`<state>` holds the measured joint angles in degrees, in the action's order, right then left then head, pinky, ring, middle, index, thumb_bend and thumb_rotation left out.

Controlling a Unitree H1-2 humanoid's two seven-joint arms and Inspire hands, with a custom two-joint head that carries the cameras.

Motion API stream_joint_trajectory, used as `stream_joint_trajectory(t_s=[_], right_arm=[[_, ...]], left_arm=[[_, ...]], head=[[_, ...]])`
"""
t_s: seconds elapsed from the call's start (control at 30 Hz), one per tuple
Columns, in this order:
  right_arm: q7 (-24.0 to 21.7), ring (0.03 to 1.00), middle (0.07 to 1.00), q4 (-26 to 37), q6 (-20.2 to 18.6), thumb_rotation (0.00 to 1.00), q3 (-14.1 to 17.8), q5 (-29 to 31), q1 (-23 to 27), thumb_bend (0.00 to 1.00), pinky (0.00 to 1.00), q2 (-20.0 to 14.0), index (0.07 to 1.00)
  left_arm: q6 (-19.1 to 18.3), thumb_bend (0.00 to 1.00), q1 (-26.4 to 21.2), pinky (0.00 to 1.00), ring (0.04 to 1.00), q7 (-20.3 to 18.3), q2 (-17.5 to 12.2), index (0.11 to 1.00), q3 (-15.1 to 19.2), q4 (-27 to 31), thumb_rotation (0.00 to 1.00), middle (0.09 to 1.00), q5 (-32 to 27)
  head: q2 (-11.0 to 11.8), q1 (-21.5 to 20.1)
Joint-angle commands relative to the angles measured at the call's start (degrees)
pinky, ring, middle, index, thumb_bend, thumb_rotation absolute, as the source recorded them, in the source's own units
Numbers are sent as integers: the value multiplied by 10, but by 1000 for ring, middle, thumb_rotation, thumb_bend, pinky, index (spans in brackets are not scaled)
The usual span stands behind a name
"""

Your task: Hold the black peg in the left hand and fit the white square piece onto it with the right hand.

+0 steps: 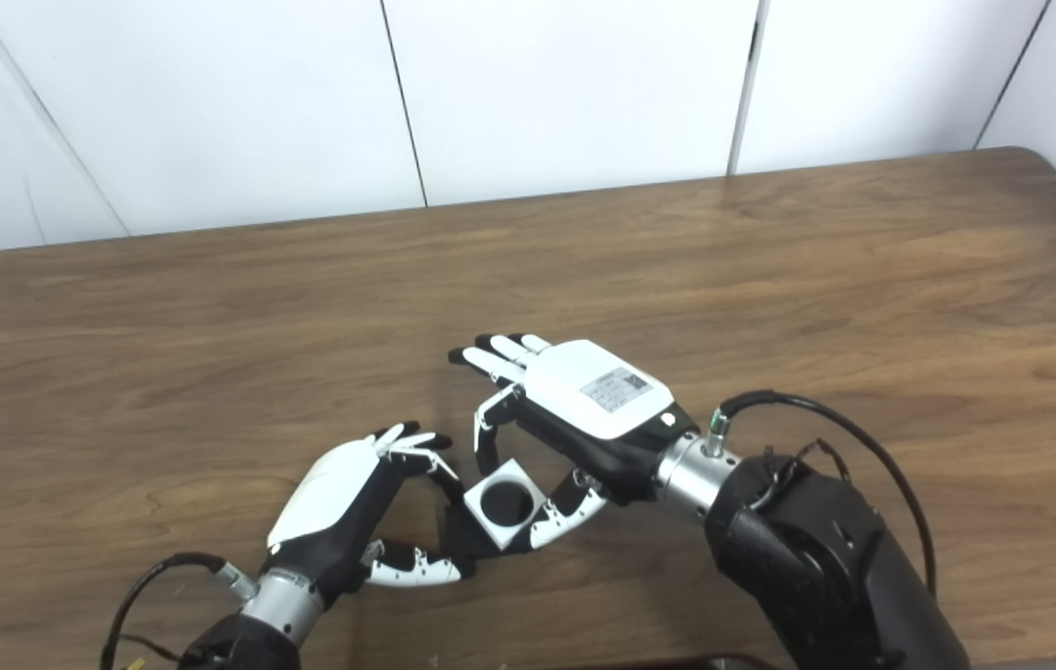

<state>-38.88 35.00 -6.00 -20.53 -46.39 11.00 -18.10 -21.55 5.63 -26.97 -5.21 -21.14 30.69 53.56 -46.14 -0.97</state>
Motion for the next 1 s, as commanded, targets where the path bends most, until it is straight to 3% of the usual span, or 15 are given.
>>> stream_joint_trajectory(t_s=[0.0, 0.97], right_arm=[[10, 1000, 975, 1, 7, 148, 9, -1, 12, 524, 1000, 0, 494], [20, 1000, 965, -13, 16, 150, 6, -4, -5, 525, 995, 1, 494]], left_arm=[[10, 498, -8, 1000, 979, 14, 6, 494, 3, 21, 66, 879, -1], [0, 498, -10, 1000, 988, -3, 8, 494, 10, 37, 63, 886, -2]], head=[[-1, -1], [-19, -3]])
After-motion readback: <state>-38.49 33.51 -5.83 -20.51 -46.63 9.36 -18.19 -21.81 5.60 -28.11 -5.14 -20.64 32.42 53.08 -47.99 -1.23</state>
